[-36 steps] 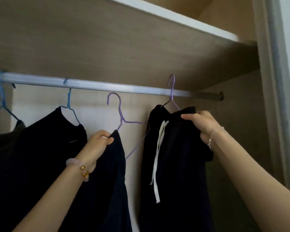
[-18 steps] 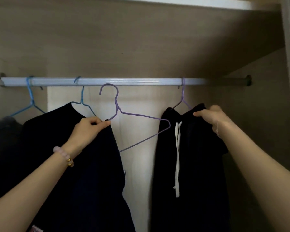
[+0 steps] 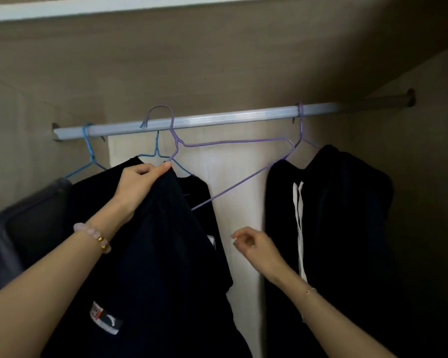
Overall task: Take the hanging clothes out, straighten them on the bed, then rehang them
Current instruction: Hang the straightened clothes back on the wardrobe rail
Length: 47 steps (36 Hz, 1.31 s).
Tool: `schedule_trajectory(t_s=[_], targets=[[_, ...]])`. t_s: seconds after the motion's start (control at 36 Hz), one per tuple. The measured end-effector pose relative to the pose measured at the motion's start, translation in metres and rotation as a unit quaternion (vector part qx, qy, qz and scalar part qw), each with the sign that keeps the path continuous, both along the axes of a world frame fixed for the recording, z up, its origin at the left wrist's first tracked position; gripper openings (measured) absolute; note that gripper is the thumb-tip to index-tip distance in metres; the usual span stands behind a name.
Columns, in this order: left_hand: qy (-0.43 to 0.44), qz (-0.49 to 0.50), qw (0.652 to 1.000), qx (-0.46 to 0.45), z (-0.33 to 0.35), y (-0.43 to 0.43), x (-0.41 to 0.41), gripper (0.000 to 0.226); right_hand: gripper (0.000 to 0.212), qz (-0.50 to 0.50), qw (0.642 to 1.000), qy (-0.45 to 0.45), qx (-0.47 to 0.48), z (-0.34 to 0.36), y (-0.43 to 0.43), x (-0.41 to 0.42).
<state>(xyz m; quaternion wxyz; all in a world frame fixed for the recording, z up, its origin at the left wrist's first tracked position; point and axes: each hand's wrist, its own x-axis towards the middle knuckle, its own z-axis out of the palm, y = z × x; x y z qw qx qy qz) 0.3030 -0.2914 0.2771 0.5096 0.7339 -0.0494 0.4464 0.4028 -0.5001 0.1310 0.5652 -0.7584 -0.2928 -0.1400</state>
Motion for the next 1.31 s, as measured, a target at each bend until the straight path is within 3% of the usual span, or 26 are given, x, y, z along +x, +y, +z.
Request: schedule_trajectory(t_s=[0.06,0.08,0.19,0.31,0.39,0.58,0.67,0.72,0.89,1.06,1.22,1.31], targets=[[-0.013,-0.008,1.0,-0.007,0.002,0.002,-0.005,0.035,0.013,0.062,0.992,0.106,0.019,-0.008,0.011,0.005],[-0.017,-0.014,1.0,-0.011,0.004,0.004,-0.008,0.037,0.018,0.079,0.986,0.143,0.017,-0.011,0.016,0.006],[-0.014,-0.024,1.0,-0.013,0.01,0.01,-0.016,0.03,0.043,0.165,0.961,0.218,-0.04,-0.022,0.028,0.003],[-0.016,-0.016,1.0,-0.02,0.016,0.017,-0.017,0.031,0.054,0.274,0.918,0.285,0.012,-0.03,0.036,0.007],[-0.019,-0.012,0.999,-0.035,0.018,0.025,-0.016,0.029,0.053,0.282,0.926,0.252,-0.025,-0.037,0.04,0.008],[-0.021,-0.015,0.999,-0.03,0.017,0.04,-0.017,0.028,0.015,0.18,0.94,0.06,-0.284,-0.047,0.046,0.013],[-0.02,-0.018,0.999,-0.029,0.011,0.052,-0.02,0.026,0.029,0.125,0.929,-0.005,-0.349,-0.046,0.031,0.021],[-0.022,-0.014,0.999,-0.034,0.007,0.062,-0.021,0.024,0.033,0.113,0.914,-0.029,-0.389,-0.043,0.019,0.024],[-0.024,-0.024,0.998,-0.043,-0.006,0.081,-0.02,0.024,0.05,0.04,0.823,-0.081,-0.561,-0.05,-0.01,0.034],[0.016,-0.033,0.999,-0.004,-0.01,0.093,-0.02,0.023,0.032,-0.105,0.832,-0.19,-0.511,-0.017,-0.041,0.033],[0.064,-0.047,0.994,0.079,-0.016,0.097,-0.022,0.027,0.02,-0.171,0.86,-0.21,-0.433,0.035,-0.086,0.042],[0.076,-0.037,0.99,0.109,-0.023,0.094,-0.014,0.029,0.012,-0.193,0.858,-0.217,-0.424,0.056,-0.097,0.041]])
